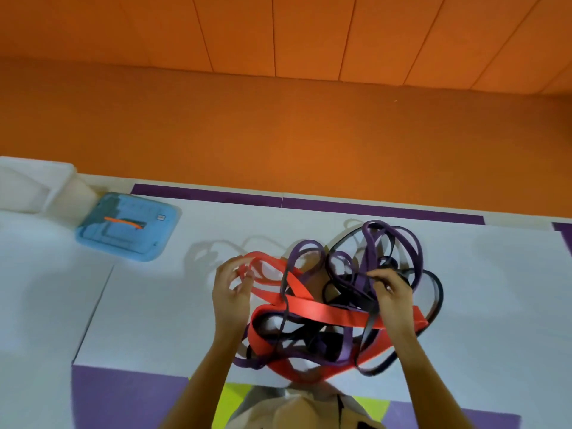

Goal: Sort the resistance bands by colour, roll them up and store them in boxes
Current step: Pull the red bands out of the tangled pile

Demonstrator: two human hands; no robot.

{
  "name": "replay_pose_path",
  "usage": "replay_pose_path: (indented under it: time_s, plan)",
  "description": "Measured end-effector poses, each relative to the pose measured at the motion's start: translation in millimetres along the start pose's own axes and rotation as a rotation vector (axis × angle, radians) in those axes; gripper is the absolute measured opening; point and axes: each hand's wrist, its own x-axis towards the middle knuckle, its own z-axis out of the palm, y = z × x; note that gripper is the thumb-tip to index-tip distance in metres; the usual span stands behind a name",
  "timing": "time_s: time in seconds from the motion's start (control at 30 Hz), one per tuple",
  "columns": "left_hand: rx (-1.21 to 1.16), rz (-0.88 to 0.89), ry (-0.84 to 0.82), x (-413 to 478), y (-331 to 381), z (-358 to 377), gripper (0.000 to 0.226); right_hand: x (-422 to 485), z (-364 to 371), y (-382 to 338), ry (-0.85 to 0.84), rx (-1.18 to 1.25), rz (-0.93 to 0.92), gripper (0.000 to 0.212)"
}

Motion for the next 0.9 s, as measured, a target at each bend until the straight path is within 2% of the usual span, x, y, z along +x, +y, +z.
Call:
replay_pose_path:
  time_s: [0.13, 0.23, 0.33, 0.4, 0.47, 0.57, 0.63, 0.7, 0.77, 0.83, 0.9]
  plan:
    - [-0.07, -0.092, -0.038, 1.9, 19.7, 19.8, 0.053, -10.2, 2.7, -3.4, -0.358, 0.014, -0.135, 0.045]
    - [0.002, -0.09, -0.019, 5.8, 31.5, 35.5, 0.034, -19.1, 17.0, -4.7, -0.558, -0.05, -0.211, 0.033]
    - [0.032, -0.034, -0.013, 9.3, 44.4, 51.0, 0.031, -28.7, 31.4, -3.9, -0.688, -0.123, -0.27, 0.027]
    - [0.013, -0.016, -0.037, 11.1, 50.7, 58.5, 0.033, -35.1, 39.5, -2.3, -0.684, -0.15, -0.254, 0.021]
    - [0.02, -0.017, -0.091, 10.4, 51.8, 62.9, 0.036, -40.0, 45.0, 1.9, -0.583, -0.092, -0.148, 0.025]
    - [0.035, -0.006, -0.226, 0.7, 43.5, 66.3, 0.038, -41.3, 49.6, 6.3, -0.389, 0.007, 0.018, 0.052]
    - [0.051, 0.021, -0.305, -10.0, 34.1, 65.5, 0.036, -40.1, 52.6, 7.7, -0.341, -0.034, 0.0, 0.078]
    - [0.07, 0.035, -0.333, -17.5, 25.3, 63.0, 0.033, -36.4, 56.5, 8.8, -0.347, -0.104, -0.071, 0.103]
    - [0.05, 0.016, -0.321, -20.4, 18.9, 60.1, 0.032, -31.4, 61.4, 9.8, -0.387, -0.169, -0.139, 0.119]
    - [0.001, -0.043, -0.308, -20.1, 14.5, 57.7, 0.035, -30.4, 67.0, 7.0, -0.462, -0.264, -0.161, 0.122]
    - [-0.017, -0.068, -0.31, -19.4, 10.6, 55.3, 0.037, -32.6, 71.3, 4.3, -0.586, -0.292, -0.168, 0.107]
